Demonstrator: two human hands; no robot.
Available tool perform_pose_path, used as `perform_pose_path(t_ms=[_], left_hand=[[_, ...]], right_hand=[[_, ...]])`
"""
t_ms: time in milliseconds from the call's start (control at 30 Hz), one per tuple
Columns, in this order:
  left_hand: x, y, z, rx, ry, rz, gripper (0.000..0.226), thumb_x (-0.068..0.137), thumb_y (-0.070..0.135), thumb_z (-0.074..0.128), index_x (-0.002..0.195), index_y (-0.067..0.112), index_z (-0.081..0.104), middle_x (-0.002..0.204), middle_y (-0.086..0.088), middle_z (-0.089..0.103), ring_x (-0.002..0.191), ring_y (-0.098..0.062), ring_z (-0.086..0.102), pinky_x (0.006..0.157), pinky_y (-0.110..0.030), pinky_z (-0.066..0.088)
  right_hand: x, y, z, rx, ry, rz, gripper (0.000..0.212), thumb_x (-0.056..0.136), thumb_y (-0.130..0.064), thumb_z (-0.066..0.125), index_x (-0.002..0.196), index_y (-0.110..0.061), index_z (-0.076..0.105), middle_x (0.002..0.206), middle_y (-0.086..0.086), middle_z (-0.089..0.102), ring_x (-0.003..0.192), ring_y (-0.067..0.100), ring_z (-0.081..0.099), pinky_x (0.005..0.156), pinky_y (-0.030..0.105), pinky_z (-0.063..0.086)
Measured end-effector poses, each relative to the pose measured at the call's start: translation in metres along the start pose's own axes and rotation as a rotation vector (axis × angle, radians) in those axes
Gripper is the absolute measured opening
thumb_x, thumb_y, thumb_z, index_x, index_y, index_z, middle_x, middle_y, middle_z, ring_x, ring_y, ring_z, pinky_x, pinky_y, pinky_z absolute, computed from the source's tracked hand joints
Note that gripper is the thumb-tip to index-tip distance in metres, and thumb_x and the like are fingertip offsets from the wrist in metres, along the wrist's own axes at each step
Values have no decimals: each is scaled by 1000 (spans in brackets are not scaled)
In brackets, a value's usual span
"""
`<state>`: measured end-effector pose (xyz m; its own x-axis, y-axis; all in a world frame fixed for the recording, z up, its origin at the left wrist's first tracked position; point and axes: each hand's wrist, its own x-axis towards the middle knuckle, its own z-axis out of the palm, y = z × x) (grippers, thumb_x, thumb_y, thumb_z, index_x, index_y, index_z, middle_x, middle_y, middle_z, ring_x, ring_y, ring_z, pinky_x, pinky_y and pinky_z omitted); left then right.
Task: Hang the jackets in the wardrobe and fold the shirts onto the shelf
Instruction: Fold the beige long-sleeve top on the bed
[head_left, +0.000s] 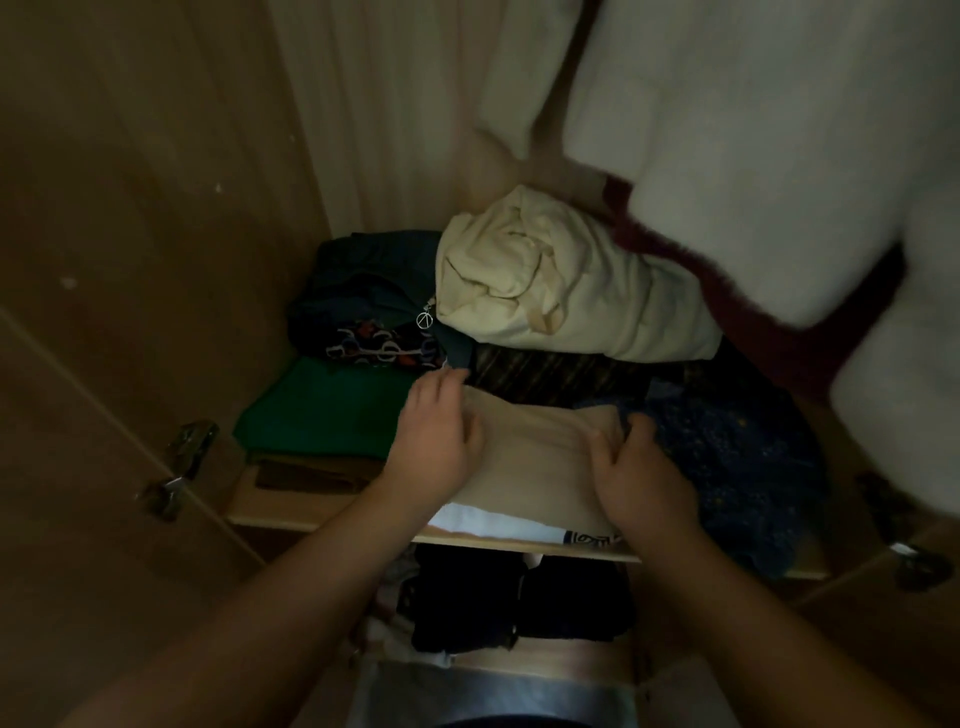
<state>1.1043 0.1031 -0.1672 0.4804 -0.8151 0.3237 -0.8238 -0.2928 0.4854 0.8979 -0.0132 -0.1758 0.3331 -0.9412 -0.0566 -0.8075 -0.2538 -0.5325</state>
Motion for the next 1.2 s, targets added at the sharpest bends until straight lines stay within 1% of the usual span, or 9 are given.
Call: perform_pose_path(t_ms=[133,233,333,467,667,767,933,1067,1200], left_hand=[[-10,5,5,210,-94,324,57,94,34,43,147,16,42,155,-6,38,149,-25,21,124,-41,10],[-9,0,15,340,-200,380,68,98,56,26,153,16,35,157,-7,37,149,-28,22,124,-45,8],[-16,-6,28,396,-314,245,78,93,66,8,158,24,16,163,-7,22,151,-30,14,123,-48,8],[-34,-7,43,358,-308,92,75,90,68,16,157,36,5,166,-12,7,151,-38,5,121,-53,13],[-33,-8,57,418,-213,74,70,90,61,35,152,29,34,153,-28,33,140,-51,30,113,-62,27],[-23,-8,60,415,-206,108,67,89,58,40,148,26,44,148,-28,42,136,-49,38,112,-61,30],[-8,-11,58,422,-243,148,65,88,58,39,143,25,51,144,-23,50,130,-47,45,108,-59,36],[-5,-12,52,439,-267,186,64,89,57,34,134,19,58,135,-23,57,121,-46,51,103,-60,38],[-10,-6,26,457,-269,254,75,87,62,15,142,23,47,146,-17,47,132,-41,40,112,-58,23]], right_hand=[[-20,-11,-3,-106,290,-447,54,98,-42,35,141,-11,42,144,13,43,134,31,39,107,45,40],[-22,-19,17,-276,235,-597,60,97,-44,34,145,-9,45,152,14,41,141,32,34,116,47,31],[-14,-8,43,-424,105,-555,67,97,-53,32,147,-10,44,150,16,46,139,34,38,117,49,29],[-11,8,59,-474,64,-490,70,95,-57,31,152,-18,36,154,10,42,143,31,35,114,56,30],[-1,7,66,-485,57,-491,68,93,-53,37,149,-14,43,148,17,47,139,32,42,119,54,15],[8,4,66,-455,41,-477,66,92,-50,36,144,-12,50,145,18,50,135,32,47,117,49,19],[17,1,65,-448,0,-432,66,96,-54,27,149,-18,44,151,10,46,139,26,43,117,42,25],[9,-9,55,-466,2,-404,70,94,-57,18,152,-23,37,155,3,40,143,23,35,118,42,21],[-18,-15,31,-483,42,-368,68,96,-57,13,154,-27,30,159,-1,30,147,21,22,120,45,11]])
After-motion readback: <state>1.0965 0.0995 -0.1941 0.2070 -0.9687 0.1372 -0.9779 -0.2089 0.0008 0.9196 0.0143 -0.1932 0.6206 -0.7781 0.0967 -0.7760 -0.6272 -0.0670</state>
